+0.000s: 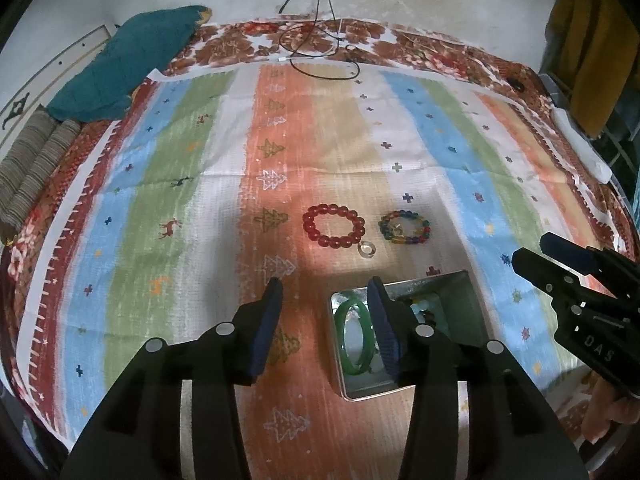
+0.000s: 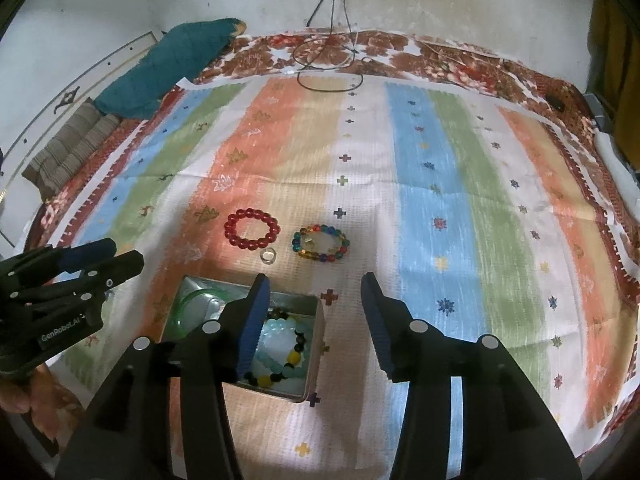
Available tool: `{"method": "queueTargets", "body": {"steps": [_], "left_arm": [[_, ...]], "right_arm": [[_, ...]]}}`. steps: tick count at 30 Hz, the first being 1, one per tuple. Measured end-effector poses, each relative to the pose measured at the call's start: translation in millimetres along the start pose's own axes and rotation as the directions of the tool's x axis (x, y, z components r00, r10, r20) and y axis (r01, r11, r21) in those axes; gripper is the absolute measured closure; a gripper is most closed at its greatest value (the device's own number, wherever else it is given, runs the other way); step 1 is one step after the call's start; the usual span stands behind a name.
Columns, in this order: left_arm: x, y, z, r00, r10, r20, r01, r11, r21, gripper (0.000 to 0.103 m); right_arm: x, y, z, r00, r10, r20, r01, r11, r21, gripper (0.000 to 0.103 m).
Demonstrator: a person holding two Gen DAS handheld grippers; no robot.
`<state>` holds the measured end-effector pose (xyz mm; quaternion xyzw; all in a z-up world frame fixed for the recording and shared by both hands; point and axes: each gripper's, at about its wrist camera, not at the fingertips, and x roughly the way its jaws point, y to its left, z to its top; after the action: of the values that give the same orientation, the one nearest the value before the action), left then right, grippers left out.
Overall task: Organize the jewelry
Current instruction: 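Open both grippers to release the bracelet and bangle into the tin, then move both grippers toward the red bead bracelet and multicolour bracelet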
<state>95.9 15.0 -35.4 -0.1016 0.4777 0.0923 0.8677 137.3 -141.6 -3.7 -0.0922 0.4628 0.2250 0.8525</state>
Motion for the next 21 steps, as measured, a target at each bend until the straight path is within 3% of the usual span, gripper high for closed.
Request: {"method": "queueTargets", "body": {"steps": [4,14,21], "left_arm": [[3.2,-0.4,6.0,1.0,0.0,0.003,0.0,1.0,0.001,0.05],[28.5,5.4,30.3,0.999,-0.008,-0.044,0.008,1.0,-0.006,0.048],[58.5,13.2,44.5,0.995,0.007,-0.102,-0.008,1.0,-0.005,0.046]], "right_arm": [[6.3,1.9,5.3,1.0,-0.005,-0.016,0.005,1.0,-0.02,0.051],[32.8,-3.1,20.7,0.997,-0.023,-0.08,0.022,1.0,-0.008,0.045],[55.4,-6.8,30.2,0.991,-0.037,-0.125,0.036,0.999,-0.008,0.036]]}}
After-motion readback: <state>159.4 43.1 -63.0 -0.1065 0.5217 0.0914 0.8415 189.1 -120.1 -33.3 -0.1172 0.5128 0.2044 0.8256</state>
